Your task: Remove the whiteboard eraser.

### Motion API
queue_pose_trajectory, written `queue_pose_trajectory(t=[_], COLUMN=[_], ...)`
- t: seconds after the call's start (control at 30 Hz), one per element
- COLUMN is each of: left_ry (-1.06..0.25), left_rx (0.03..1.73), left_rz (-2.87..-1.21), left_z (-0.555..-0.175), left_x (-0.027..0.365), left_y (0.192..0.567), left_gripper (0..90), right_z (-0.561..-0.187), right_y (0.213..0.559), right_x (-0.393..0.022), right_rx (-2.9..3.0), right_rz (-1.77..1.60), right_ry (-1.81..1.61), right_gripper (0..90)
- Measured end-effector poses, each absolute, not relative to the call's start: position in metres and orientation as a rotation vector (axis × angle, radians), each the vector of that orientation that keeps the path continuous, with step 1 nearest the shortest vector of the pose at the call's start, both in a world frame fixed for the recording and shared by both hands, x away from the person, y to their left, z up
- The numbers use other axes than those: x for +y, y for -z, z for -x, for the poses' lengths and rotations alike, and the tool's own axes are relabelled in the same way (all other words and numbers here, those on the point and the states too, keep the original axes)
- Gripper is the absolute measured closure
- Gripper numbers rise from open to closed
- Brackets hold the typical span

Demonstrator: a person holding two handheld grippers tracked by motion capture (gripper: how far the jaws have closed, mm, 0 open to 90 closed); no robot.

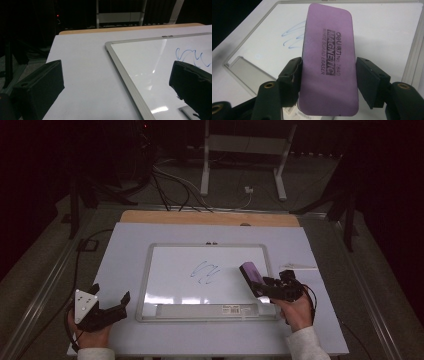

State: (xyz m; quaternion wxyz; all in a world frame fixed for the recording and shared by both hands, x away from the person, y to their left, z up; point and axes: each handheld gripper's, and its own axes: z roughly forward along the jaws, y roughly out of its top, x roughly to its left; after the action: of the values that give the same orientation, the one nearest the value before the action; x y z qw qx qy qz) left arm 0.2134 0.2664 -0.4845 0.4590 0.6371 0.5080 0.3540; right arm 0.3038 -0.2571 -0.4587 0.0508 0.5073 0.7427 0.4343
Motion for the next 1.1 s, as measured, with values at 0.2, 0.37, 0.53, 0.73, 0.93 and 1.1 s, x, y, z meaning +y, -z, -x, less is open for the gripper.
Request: queue_pose_trajectory(t=[0.2, 0.37, 0.53, 0.73, 0.93, 1.1], left_ry=[-0.871, -0.872, -0.872, -0.872, -0.87, -0.87], left_rx=[1.249, 1.249, 1.247, 1.247, 1.245, 1.245], left_rz=[-1.574, -1.576, -1.578, -1.58, -1.581, -1.582], left_z=[-0.213, -0.214, -0.214, -0.214, -0.214, -0.214], left_x=[0.266, 0.266, 0.266, 0.266, 0.266, 0.266], left_y=[0.485, 0.485, 0.485, 0.485, 0.485, 0.485], left_gripper=[0.4, 0.4, 0.4, 0.4, 0.4, 0.4], right_z=[-0.312, -0.32, -0.327, -0.333, -0.34, -0.344], right_y=[0.455, 0.454, 0.456, 0.458, 0.462, 0.464], right_x=[-0.252, -0.246, -0.241, -0.235, -0.229, -0.224], right_rx=[2.241, 2.231, 2.225, 2.217, 2.213, 2.213], right_rz=[-1.535, -1.529, -1.526, -1.523, -1.515, -1.503], right_ry=[-1.331, -1.329, -1.313, -1.283, -1.244, -1.214], right_gripper=[39.9, 39.9, 39.9, 39.9, 39.9, 39.9])
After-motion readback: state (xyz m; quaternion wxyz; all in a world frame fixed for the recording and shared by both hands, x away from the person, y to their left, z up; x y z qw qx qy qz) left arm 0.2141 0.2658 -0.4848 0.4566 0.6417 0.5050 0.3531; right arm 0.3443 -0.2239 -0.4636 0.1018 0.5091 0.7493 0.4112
